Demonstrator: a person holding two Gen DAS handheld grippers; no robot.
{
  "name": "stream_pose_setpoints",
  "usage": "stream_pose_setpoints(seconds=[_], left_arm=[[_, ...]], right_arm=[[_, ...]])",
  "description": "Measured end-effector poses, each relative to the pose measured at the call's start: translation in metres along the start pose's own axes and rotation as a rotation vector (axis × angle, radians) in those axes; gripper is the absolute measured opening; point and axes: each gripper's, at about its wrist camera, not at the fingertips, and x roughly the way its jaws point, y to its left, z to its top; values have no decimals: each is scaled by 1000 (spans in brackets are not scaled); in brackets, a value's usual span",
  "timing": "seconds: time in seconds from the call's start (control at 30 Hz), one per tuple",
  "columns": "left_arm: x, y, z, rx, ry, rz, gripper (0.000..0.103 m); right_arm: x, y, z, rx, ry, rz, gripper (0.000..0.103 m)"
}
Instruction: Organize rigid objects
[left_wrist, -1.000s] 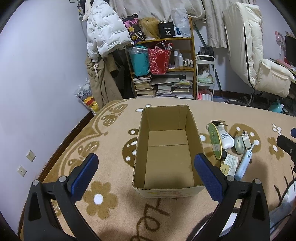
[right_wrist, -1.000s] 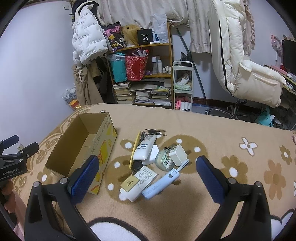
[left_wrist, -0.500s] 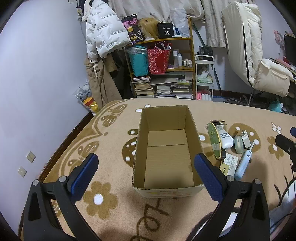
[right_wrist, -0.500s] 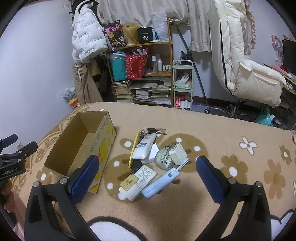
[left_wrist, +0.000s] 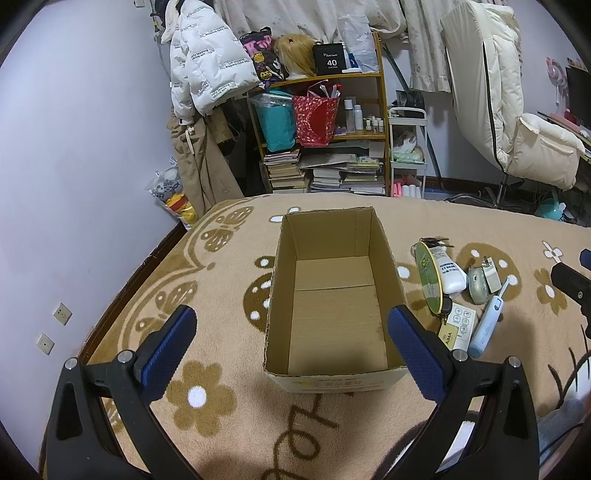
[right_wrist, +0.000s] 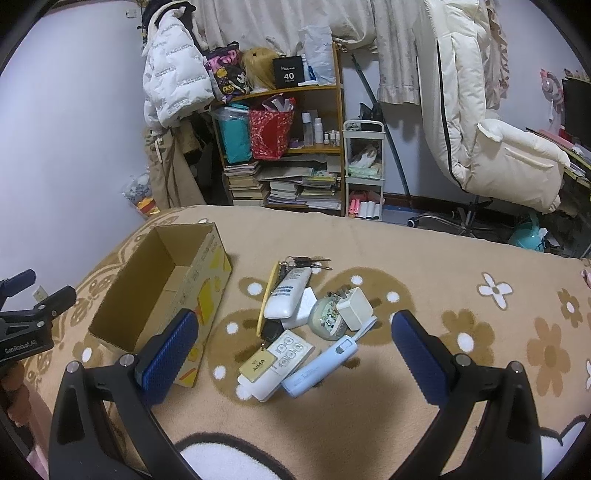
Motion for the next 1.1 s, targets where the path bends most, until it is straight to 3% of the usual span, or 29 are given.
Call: stream_pose_setpoints(seconds=[0.7, 1.1], left_arm=[[0, -1, 1, 2, -2, 0, 102], [-1, 0, 2, -4, -10, -46, 102]], right_arm=[[0, 2, -1, -1, -2, -4, 103], [1, 0, -3, 3, 0, -3, 103]])
